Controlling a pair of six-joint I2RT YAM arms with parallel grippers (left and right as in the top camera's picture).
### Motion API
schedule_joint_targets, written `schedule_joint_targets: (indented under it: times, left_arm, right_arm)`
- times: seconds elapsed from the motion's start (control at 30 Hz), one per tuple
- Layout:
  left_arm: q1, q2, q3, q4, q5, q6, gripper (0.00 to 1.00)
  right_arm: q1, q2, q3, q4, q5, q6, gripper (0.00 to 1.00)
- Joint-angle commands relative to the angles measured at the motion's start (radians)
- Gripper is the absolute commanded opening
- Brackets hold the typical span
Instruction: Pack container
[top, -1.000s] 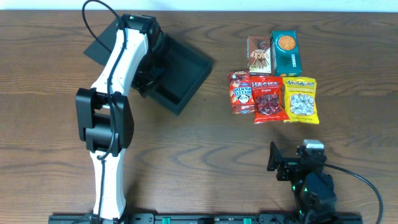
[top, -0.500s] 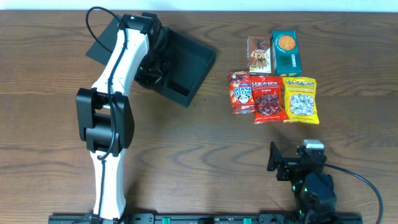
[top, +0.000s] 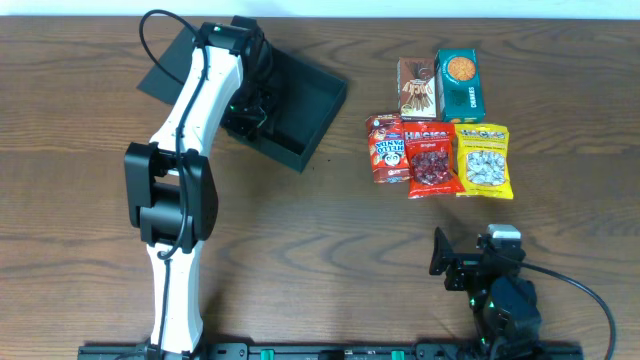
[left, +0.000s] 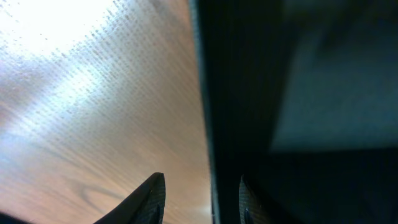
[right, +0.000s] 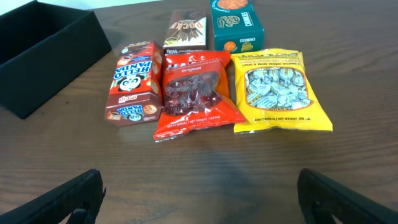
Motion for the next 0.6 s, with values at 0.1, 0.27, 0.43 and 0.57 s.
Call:
schedule_joint_targets:
  times: [0.1,0.27,0.43,0.57]
  left_arm:
    - [-0.026,-0.026,-0.012,0.050,-0.061,-0.063,0.41]
    - [-0.036,-0.025,-0.054,0.075,-0.058,-0.077,0.41]
    - [-0.035,-0.025,-0.115,0.081,-0.046,-0.084,0.41]
    - [-0.035,-0.025,-0.146,0.102,-0.046,-0.089,0.22]
  right_arm:
    - [-0.005,-0.006,-0.010,-0.001,0.000,-0.010,0.99]
    - [-0.005,-0.006,-0.010,-0.001,0.000,-0.010,0.99]
    - [-0.005,-0.006,-0.010,-0.001,0.000,-0.010,0.99]
    - [-0.005,-0.006,-0.010,-0.001,0.000,-0.010,0.99]
